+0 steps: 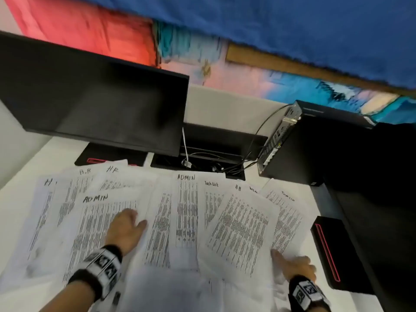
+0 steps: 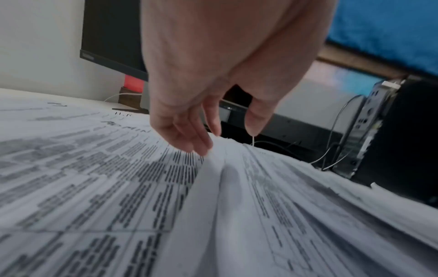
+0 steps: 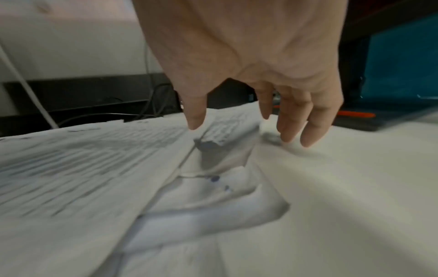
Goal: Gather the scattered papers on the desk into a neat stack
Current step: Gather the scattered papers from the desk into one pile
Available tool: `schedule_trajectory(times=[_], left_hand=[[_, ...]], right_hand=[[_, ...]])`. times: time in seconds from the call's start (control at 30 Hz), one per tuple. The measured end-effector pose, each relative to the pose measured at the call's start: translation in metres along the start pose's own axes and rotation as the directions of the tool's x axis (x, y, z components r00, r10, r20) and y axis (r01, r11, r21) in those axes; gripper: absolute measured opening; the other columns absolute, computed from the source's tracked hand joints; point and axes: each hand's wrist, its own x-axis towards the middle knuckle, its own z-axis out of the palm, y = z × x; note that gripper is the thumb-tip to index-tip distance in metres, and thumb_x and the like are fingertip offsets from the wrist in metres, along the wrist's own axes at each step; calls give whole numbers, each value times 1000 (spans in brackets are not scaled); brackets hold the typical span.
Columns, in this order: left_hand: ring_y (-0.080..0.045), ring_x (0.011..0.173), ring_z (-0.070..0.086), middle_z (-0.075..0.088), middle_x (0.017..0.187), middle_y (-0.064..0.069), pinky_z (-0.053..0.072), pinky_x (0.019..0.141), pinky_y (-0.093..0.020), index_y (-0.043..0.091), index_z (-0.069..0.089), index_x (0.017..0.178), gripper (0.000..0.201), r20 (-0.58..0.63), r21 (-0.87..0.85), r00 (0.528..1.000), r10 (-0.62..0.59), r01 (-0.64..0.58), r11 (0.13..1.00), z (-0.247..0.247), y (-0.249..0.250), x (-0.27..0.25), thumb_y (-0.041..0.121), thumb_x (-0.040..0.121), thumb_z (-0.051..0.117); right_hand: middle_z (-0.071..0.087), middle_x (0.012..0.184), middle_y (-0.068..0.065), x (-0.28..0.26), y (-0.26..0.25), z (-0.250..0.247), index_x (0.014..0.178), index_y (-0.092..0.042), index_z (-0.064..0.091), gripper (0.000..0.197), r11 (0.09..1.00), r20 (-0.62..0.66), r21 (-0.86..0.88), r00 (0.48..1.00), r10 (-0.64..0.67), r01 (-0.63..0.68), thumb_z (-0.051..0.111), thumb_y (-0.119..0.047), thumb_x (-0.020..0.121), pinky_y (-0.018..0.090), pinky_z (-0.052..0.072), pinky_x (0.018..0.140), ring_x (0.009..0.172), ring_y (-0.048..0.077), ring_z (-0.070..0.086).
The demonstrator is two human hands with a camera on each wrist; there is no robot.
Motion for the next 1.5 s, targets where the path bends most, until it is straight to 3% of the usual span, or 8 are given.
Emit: schedule_trajectory(times=[0.2, 0.47, 0.67, 0.87, 1.07, 1.13, 1.27, 1.5], left_hand=[[-38, 125, 56, 54, 140, -23, 47, 103, -44, -3, 42, 142, 73, 57, -51, 978, -202, 205, 978, 17, 22, 6, 35, 88, 73], [-38, 137, 48, 43, 154, -22, 42, 112, -46, 0, 24, 153, 91, 210, -174, 960, -184, 222, 959, 40, 42, 6, 41, 88, 72], [-38, 142, 42, 37, 159, -20, 40, 114, -47, 3, 16, 157, 99, 279, -248, 945, -170, 242, 938, 42, 60, 10, 41, 87, 74], [-32, 144, 40, 36, 161, -11, 37, 116, -42, 8, 23, 158, 96, 382, -221, 916, -126, 222, 950, 54, 86, 6, 41, 85, 75], [-23, 108, 64, 68, 121, -4, 56, 90, -33, 14, 60, 131, 44, 449, -337, 893, 37, 131, 932, 62, 99, -2, 11, 89, 72], [-20, 104, 62, 64, 112, 0, 56, 86, -31, 14, 56, 128, 43, 499, -324, 864, 67, 114, 939, 55, 94, -3, 17, 89, 74], [-25, 116, 64, 67, 127, -5, 52, 103, -44, 16, 54, 130, 58, 469, -449, 882, 33, 206, 870, 36, 84, -2, 15, 79, 83], [-20, 130, 50, 49, 138, 2, 40, 106, -32, 10, 29, 147, 100, 357, -579, 932, 62, 169, 798, 22, 83, 4, 26, 71, 90]], right_hand=[[43, 150, 28, 26, -19, -3, 152, 10, 15, 108, 989, 154, 150, 988, -19, -5, 80, -38, 80, 42, 41, 107, 134, 41, 48], [76, 101, 21, 36, -15, 21, 102, 1, 68, 29, 901, 373, 278, 827, -421, 333, 81, 0, 76, 47, 55, 89, 86, 28, 70], [42, 154, 19, 12, -47, 15, 152, 0, 27, 116, 886, 315, 423, 885, -342, 191, 81, -59, 68, 42, 36, 114, 138, 34, 45], [48, 147, 21, -4, -82, 30, 148, 6, 35, 87, 905, 460, 383, 812, -359, 184, 76, -38, 84, 35, 39, 94, 128, 37, 50], [35, 159, 15, -6, -90, 33, 156, -6, 21, 126, 843, 510, 533, 767, -390, 74, 90, -50, 60, 47, 28, 114, 147, 32, 32], [49, 149, 15, -5, -88, 29, 147, -1, 38, 117, 832, 520, 552, 763, -385, 44, 94, -47, 54, 45, 34, 108, 138, 31, 43], [76, 84, 12, -17, -87, 5, 97, 4, 66, 16, 802, 613, 597, 665, -428, -34, 72, -2, 84, 27, 56, 64, 74, 21, 76], [76, 110, 21, -30, -89, -40, 121, 4, 64, 46, 657, 524, 754, 594, -611, 11, 68, 11, 75, 40, 62, 75, 96, 30, 76]])
